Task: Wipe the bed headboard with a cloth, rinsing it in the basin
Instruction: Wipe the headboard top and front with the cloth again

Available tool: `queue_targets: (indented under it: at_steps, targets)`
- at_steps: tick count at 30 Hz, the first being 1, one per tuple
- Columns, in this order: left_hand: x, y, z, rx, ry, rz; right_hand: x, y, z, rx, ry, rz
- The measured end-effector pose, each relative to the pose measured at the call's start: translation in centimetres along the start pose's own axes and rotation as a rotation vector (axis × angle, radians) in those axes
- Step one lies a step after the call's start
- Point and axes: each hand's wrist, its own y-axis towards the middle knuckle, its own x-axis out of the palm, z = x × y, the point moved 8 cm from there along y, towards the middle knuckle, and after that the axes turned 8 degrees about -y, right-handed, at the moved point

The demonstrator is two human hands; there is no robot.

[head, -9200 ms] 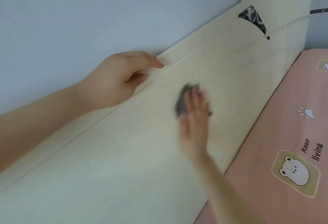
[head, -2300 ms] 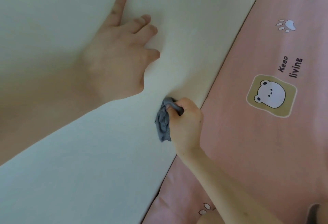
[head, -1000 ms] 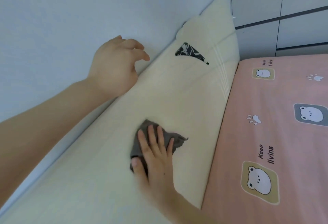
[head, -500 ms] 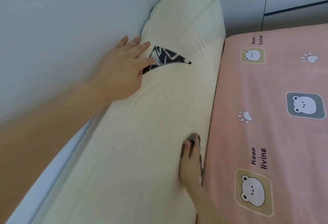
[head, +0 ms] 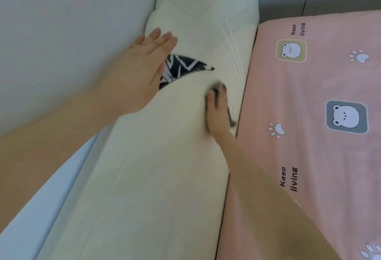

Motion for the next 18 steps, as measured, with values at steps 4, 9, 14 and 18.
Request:
queue_targets:
  at_steps: [4, 9, 14, 18]
  targets:
    - [0.1, 3.1, -1.6, -0.063, 0.085, 0.051, 3.3, -10.7, 11.4, 0.361, 0.137, -0.065]
    - [0.3, 5.9, -0.8, -0.092, 0.005, 0.098, 3.8, -16.6, 5.3, 0.188, -0.02, -0.059]
    - [-1.0, 5.3, -1.2, -0.195, -0.382, 0.152, 1.2, -5.3, -11.9, -0.41, -0.182, 0.03]
    - [-0.6, 5.0, -1.5, -0.238, -0.521, 0.136, -1.3, 7.0, -6.0, 0.019, -0.051, -0.063]
